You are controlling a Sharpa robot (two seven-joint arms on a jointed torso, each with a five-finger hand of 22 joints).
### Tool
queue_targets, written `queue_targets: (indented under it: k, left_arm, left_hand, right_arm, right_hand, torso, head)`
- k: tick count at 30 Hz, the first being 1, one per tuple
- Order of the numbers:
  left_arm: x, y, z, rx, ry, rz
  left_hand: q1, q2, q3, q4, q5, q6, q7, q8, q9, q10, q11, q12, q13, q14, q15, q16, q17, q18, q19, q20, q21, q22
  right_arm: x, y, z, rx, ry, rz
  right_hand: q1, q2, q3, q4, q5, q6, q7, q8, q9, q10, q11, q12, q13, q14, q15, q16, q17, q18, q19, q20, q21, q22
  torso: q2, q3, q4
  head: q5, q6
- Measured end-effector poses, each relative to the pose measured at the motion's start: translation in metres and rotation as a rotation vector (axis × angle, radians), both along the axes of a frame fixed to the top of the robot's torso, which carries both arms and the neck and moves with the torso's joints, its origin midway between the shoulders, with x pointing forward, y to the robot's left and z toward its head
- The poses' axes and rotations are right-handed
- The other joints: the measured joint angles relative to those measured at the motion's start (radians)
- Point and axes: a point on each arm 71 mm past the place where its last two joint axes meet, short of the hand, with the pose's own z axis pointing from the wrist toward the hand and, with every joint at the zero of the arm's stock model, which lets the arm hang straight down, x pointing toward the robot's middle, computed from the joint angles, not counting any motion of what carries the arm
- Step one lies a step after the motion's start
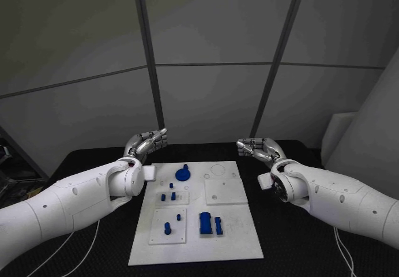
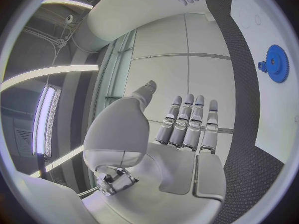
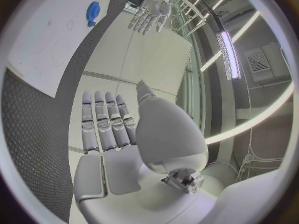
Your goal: Assemble the parts on the task board
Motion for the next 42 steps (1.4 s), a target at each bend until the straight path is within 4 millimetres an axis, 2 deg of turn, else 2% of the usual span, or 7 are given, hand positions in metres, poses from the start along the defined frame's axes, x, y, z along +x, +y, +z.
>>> queue_targets:
  k: [4,11,17,20,23,27,42]
  left_arm:
    - [-0.008,-0.012,0.002,-0.006,0.004,-0.027]
    - [-0.037,-0.043,0.008,-0.003,0.012,-0.075]
    - [-0.062,-0.065,0.017,0.019,0.004,-0.08]
    - [-0.068,-0.069,0.02,0.033,-0.002,-0.069]
    - [-0.071,-0.07,0.021,0.048,-0.008,-0.053]
    - [-0.072,-0.069,0.022,0.062,-0.014,-0.034]
    - [-0.072,-0.067,0.022,0.08,-0.021,-0.01]
  left_hand:
    - [-0.165,0.039,-0.045,-0.012,-0.023,-0.121,-0.019,-0.01,-0.014,-0.124,-0.023,-0.04,-0.013,-0.11,-0.021,-0.02,-0.014,0.0,-0.079,-0.035,-0.022,-0.056]
    - [-0.406,0.082,-0.11,-0.021,-0.082,-0.298,-0.078,-0.02,-0.024,-0.305,-0.058,-0.073,-0.023,-0.269,-0.068,-0.07,-0.024,-0.001,-0.192,-0.087,-0.037,-0.138]
    - [-0.559,0.093,-0.152,-0.023,-0.099,-0.41,-0.109,-0.02,-0.026,-0.419,-0.115,-0.077,-0.025,-0.371,-0.112,-0.11,-0.025,-0.001,-0.264,-0.119,-0.041,-0.19]
    - [-0.619,0.096,-0.168,-0.023,-0.099,-0.454,-0.116,-0.024,-0.026,-0.465,-0.129,-0.082,-0.026,-0.411,-0.121,-0.116,-0.027,-0.001,-0.292,-0.133,-0.041,-0.21]
    - [-0.676,0.097,-0.184,-0.023,-0.103,-0.495,-0.119,-0.024,-0.027,-0.507,-0.139,-0.082,-0.026,-0.449,-0.127,-0.123,-0.027,-0.001,-0.322,-0.156,-0.041,-0.23]
    - [-0.739,0.099,-0.197,-0.023,-0.103,-0.542,-0.122,-0.023,-0.028,-0.555,-0.146,-0.082,-0.026,-0.49,-0.133,-0.127,-0.027,-0.001,-0.354,-0.189,-0.041,-0.251]
    - [-0.901,0.1,-0.282,-0.024,-0.103,-0.663,-0.126,-0.023,-0.028,-0.676,-0.154,-0.082,-0.026,-0.596,-0.136,-0.128,-0.026,-0.001,-0.429,-0.231,-0.041,-0.349]
  right_arm:
    - [-0.007,0.004,0.003,0.016,0.001,0.008]
    - [-0.034,0.02,0.017,0.086,-0.007,0.011]
    - [-0.061,0.028,0.031,0.151,-0.01,-0.039]
    - [-0.069,0.029,0.035,0.167,-0.008,-0.071]
    - [-0.075,0.029,0.037,0.178,-0.007,-0.104]
    - [-0.077,0.027,0.038,0.182,-0.008,-0.138]
    - [-0.077,0.024,0.038,0.183,-0.009,-0.185]
  right_hand:
    - [-0.198,-0.002,0.004,-0.03,-0.026,-0.121,-0.024,-0.01,-0.02,-0.136,-0.019,-0.01,-0.024,-0.129,-0.022,-0.013,-0.019,-0.015,-0.103,-0.031,-0.026,-0.053]
    - [-0.481,-0.004,0.008,-0.071,-0.062,-0.295,-0.059,-0.021,-0.073,-0.331,-0.077,-0.021,-0.041,-0.315,-0.082,-0.025,-0.078,-0.046,-0.25,-0.075,-0.063,-0.129]
    - [-0.657,-0.004,0.009,-0.096,-0.108,-0.402,-0.111,-0.021,-0.108,-0.452,-0.105,-0.021,-0.046,-0.43,-0.099,-0.025,-0.106,-0.061,-0.341,-0.102,-0.106,-0.176]
    - [-0.73,-0.004,0.009,-0.122,-0.131,-0.448,-0.129,-0.021,-0.117,-0.502,-0.112,-0.021,-0.047,-0.477,-0.103,-0.029,-0.113,-0.062,-0.378,-0.126,-0.13,-0.195]
    - [-0.799,-0.005,0.008,-0.151,-0.146,-0.49,-0.141,-0.024,-0.122,-0.549,-0.116,-0.021,-0.047,-0.523,-0.105,-0.029,-0.117,-0.1,-0.412,-0.159,-0.147,-0.214]
    - [-0.875,-0.004,0.009,-0.169,-0.153,-0.536,-0.149,-0.024,-0.125,-0.602,-0.119,-0.021,-0.048,-0.571,-0.107,-0.029,-0.119,-0.116,-0.452,-0.181,-0.156,-0.234]
    - [-1.067,-0.005,0.009,-0.188,-0.162,-0.653,-0.159,-0.024,-0.128,-0.734,-0.122,-0.025,-0.047,-0.696,-0.111,-0.029,-0.122,-0.147,-0.55,-0.204,-0.164,-0.329]
  torso:
    - [0.001,0.0039,0.0156]
    - [0.004,0.0171,0.0677]
    - [0.005,0.0231,0.0903]
    - [0.005,0.024,0.0941]
    - [0.005,0.0244,0.0962]
    - [0.005,0.0246,0.0973]
    - [0.005,0.0249,0.0981]
  head:
    - [-0.006,0.006]
    - [-0.019,0.021]
    - [-0.023,0.025]
    - [-0.023,0.025]
    - [-0.023,0.025]
    - [-0.023,0.025]
    - [-0.023,0.025]
